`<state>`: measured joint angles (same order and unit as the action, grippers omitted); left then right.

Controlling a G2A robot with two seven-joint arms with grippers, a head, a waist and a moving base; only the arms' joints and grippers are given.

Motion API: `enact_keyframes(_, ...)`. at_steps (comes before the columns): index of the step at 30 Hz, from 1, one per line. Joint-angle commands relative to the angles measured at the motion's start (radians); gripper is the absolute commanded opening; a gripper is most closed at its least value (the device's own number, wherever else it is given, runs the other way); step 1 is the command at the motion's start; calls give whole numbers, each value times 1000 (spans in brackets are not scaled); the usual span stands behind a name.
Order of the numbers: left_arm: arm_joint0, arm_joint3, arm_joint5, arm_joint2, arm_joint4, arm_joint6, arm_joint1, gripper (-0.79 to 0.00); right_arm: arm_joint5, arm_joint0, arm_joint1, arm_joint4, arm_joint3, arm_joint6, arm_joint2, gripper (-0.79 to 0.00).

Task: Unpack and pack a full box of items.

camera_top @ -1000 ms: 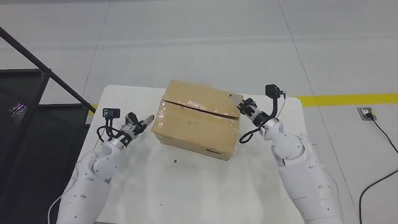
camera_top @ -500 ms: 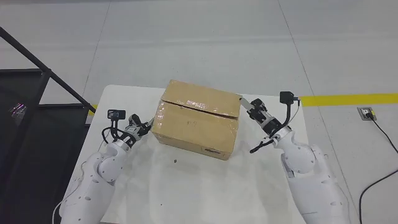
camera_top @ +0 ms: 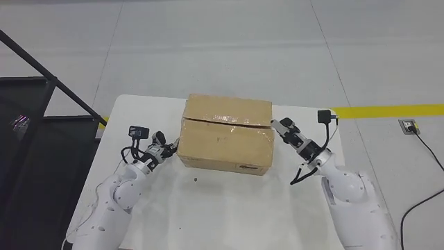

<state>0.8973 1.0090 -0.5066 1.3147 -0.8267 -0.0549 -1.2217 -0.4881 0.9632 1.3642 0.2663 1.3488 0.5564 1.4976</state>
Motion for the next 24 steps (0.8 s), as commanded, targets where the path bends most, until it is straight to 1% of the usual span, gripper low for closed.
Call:
enact_keyframes(1, 8, 10, 5, 7, 0, 5, 2, 0, -15, -18, -4, -63, -33, 53, 2, 0)
enact_keyframes(3, 16, 21, 15, 17, 6, 14, 4, 0, -38, -37, -8, -120, -65, 114, 0, 0)
enact_keyframes(10, 39, 55, 24, 44, 42, 12, 9, 0, -86, -107, -18, -255, -173, 261, -19, 0)
enact_keyframes(14, 46, 76, 32, 50, 43, 9, 10, 0, -171, -125, -24, -397, -212, 382, -27, 0)
enact_keyframes(17, 53, 99, 34, 56, 49, 9, 12, 0, -244, -127, -32, -528, -212, 525, -32, 0)
enact_keyframes(18, 56, 108, 37, 59, 50, 9, 12, 0, -232, -126, -37, -557, -188, 544, -42, 0)
enact_keyframes(20, 62, 124, 42, 62, 50, 8, 13, 0, -204, -104, -53, -565, -102, 572, -73, 0)
enact_keyframes(24, 81, 163, 20, 62, 37, 7, 16, 0, -207, -36, -101, -563, 49, 569, -110, 0)
